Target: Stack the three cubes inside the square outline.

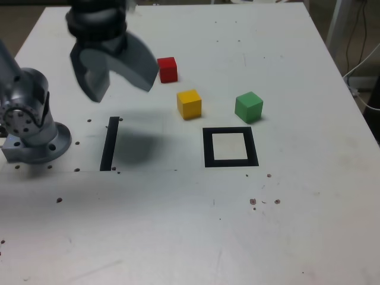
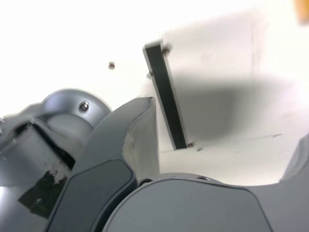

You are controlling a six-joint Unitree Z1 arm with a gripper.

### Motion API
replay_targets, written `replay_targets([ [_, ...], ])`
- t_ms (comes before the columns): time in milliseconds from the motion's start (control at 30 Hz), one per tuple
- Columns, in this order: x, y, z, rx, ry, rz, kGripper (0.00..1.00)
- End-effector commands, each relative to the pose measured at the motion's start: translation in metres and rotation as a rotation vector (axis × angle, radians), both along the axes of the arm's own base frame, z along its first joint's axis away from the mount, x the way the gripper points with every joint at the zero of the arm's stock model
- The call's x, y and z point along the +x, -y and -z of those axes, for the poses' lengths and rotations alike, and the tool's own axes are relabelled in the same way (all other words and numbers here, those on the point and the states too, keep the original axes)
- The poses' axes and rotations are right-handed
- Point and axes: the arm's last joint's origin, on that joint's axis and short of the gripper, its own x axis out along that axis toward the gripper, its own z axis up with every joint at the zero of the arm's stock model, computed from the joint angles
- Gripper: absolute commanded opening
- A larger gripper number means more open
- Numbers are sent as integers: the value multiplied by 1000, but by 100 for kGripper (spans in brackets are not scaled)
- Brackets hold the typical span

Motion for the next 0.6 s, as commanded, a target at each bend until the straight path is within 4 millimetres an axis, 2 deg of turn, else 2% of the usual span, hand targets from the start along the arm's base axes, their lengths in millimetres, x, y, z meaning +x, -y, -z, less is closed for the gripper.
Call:
replay_targets([
  [0, 10, -11, -4, 8, -7, -3, 100],
  [167, 30, -39, -17, 49, -18, -11, 100],
  [267, 35, -58, -20, 53, -28, -52, 100],
  [467, 35, -98, -17, 19, -66, -198, 100],
  [567, 39, -125, -10, 5, -80, -276, 100],
])
